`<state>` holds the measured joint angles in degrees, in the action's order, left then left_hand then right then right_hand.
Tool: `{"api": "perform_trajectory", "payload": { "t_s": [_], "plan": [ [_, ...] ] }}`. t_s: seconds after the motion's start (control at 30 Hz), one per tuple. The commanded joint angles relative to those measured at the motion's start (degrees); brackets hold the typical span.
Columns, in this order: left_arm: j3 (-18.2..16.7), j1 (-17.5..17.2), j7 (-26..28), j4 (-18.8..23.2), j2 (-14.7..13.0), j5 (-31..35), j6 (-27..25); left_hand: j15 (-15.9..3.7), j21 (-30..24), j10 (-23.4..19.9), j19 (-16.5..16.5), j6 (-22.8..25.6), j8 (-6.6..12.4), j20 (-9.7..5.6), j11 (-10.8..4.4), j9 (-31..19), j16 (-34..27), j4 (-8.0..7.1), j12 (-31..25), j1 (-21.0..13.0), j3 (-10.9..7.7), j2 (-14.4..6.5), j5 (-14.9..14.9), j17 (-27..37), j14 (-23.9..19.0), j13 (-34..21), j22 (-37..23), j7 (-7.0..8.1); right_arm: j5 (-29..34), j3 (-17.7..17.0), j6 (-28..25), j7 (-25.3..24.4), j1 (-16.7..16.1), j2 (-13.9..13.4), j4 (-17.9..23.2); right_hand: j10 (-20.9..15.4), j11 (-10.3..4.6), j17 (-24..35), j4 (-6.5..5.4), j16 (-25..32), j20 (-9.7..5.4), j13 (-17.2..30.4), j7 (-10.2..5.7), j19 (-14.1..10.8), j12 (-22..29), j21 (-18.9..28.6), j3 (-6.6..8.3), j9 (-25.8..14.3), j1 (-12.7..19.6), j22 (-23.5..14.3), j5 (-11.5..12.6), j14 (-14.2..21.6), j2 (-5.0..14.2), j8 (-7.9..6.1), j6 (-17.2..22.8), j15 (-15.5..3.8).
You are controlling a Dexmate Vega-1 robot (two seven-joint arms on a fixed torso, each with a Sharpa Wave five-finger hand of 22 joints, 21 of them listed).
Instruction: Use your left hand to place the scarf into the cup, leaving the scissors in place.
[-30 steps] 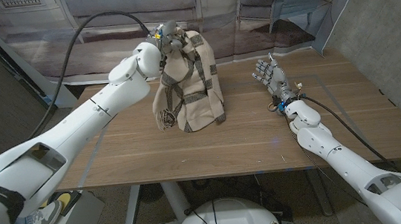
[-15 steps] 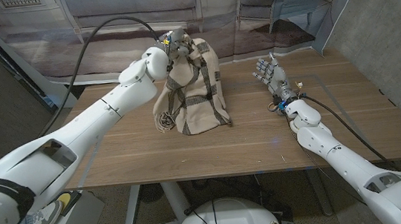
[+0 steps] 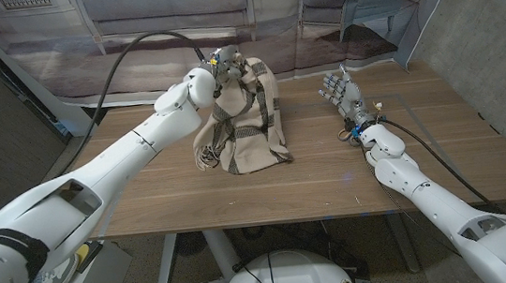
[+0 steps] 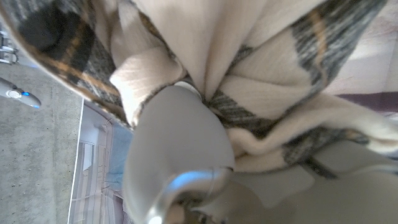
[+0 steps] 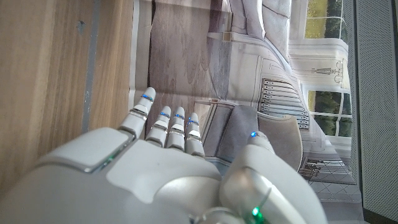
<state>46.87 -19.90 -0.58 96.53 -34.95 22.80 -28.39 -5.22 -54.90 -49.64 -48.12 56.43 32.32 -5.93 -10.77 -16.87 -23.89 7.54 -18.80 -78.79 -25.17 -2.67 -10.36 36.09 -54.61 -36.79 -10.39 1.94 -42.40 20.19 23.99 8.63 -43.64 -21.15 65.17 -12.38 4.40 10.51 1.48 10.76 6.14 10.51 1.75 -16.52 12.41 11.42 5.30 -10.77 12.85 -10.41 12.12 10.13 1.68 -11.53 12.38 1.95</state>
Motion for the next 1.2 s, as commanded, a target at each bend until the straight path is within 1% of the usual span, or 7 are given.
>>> {"api": "perform_trajectory", "payload": {
  "t_s": [0.03, 0.3, 0.47, 0.63, 0.9, 1.17, 1.2],
  "plan": [
    [-0.82, -1.3, 0.75, -2.9, 0.58, -1.61, 1.8, -7.54, -0.48, -0.86, 0.26, 0.56, 0.35, -3.41, -0.21, -0.11, 0.49, 0.07, 0.26, 0.03, -0.61, -0.41, -0.25, 0.26, -2.99, -0.27, -0.08, -0.08, 0.07, 0.19, -0.36, 0.49, 0.97, 0.24, -1.03, -0.65, -0.11, 0.15, 0.32, 0.03, 0.07, 0.23, -0.04, -0.3, 0.04, -0.01, 0.07, -0.15, -0.04, -0.04, -0.08, 0.33, 0.49, 0.21, 0.45, 0.16],
    [-0.4, -0.3, 0.67, -7.43, 2.26, -2.31, 4.14, -7.43, -0.7, -1.21, 0.49, 0.72, 0.42, -3.43, -0.29, 0.02, 0.78, 0.06, 0.44, 0.21, -0.85, -0.35, -0.24, 0.39, -3.1, -0.34, -0.06, -0.02, 0.06, 0.1, -0.57, 0.26, 0.83, 0.15, -1.12, -0.67, -0.03, 0.14, 0.35, 0.05, -0.06, 0.23, -0.02, -0.36, 0.04, 0.0, 0.05, -0.15, -0.03, -0.04, -0.08, 0.39, 0.51, 0.2, 0.49, 0.14],
    [0.76, 0.83, 0.12, -10.32, 3.86, -1.9, 5.25, -7.42, -0.85, -1.24, 0.68, 0.78, 0.47, -3.35, -0.27, 0.09, 0.95, 0.07, 0.64, 0.3, -1.01, -0.31, -0.24, 0.49, -3.2, -0.37, -0.04, 0.14, 0.05, -0.09, -0.52, -0.23, 0.36, 0.03, -0.68, -0.7, 0.01, 0.15, 0.36, 0.04, -0.07, 0.24, -0.01, -0.41, 0.04, 0.01, 0.04, -0.15, -0.04, -0.04, -0.09, 0.36, 0.52, 0.2, 0.5, 0.16],
    [1.56, 1.18, -0.21, -11.73, 4.67, -1.45, 6.27, -7.39, -1.04, -1.23, 0.79, 0.73, 0.47, -3.36, -0.26, 0.15, 1.14, 0.09, 0.79, 0.39, -1.19, -0.25, -0.24, 0.59, -3.31, -0.56, -0.03, 0.01, 0.0, -0.22, -0.29, -0.35, 0.05, 0.03, -0.5, -0.73, 0.04, 0.15, 0.37, 0.02, -0.14, 0.24, -0.01, -0.47, 0.04, 0.03, 0.02, -0.15, -0.04, -0.04, -0.09, 0.31, 0.53, 0.21, 0.5, 0.11],
    [2.55, 1.27, -0.79, -13.25, 5.36, -0.49, 6.23, -7.25, -1.31, -1.58, 1.1, 0.75, 0.62, -3.35, -0.3, 0.09, 1.59, 0.13, 1.03, 0.53, -1.48, -0.17, -0.24, 0.81, -3.09, -0.59, -0.02, 0.17, -0.16, -0.38, -0.02, -0.48, -0.24, 0.18, -0.67, -0.76, -0.03, 0.15, 0.39, 0.04, -0.08, 0.24, -0.06, -0.52, 0.04, 0.03, 0.0, -0.15, -0.04, -0.04, -0.09, 0.35, 0.55, 0.21, 0.51, 0.17],
    [2.91, 1.03, -1.15, -14.36, 5.86, -0.34, 6.63, -7.3, -1.53, -1.58, 1.34, 0.59, 0.6, -3.25, -0.17, 0.16, 1.79, 0.15, 1.26, 0.64, -1.73, -0.12, -0.23, 1.0, -3.28, -0.77, 0.0, 0.07, -0.37, -0.34, 0.16, 0.22, 0.25, 0.52, -1.7, -0.79, -0.02, 0.15, 0.41, 0.05, -0.07, 0.24, -0.09, -0.53, 0.04, 0.03, -0.02, -0.15, -0.04, -0.04, -0.09, 0.35, 0.56, 0.21, 0.51, 0.1],
    [2.94, 0.92, -1.05, -14.45, 5.94, -0.28, 6.58, -7.2, -1.56, -1.6, 1.38, 0.6, 0.64, -3.27, -0.19, 0.12, 1.82, 0.15, 1.31, 0.65, -1.76, -0.12, -0.24, 1.03, -3.29, -0.75, 0.0, 0.24, -0.41, -0.32, 0.14, 0.33, 0.36, 0.57, -1.84, -0.78, -0.02, 0.15, 0.41, 0.05, -0.07, 0.24, -0.09, -0.55, 0.03, 0.03, -0.02, -0.15, -0.04, -0.04, -0.09, 0.37, 0.56, 0.22, 0.5, 0.08]
  ]
}}
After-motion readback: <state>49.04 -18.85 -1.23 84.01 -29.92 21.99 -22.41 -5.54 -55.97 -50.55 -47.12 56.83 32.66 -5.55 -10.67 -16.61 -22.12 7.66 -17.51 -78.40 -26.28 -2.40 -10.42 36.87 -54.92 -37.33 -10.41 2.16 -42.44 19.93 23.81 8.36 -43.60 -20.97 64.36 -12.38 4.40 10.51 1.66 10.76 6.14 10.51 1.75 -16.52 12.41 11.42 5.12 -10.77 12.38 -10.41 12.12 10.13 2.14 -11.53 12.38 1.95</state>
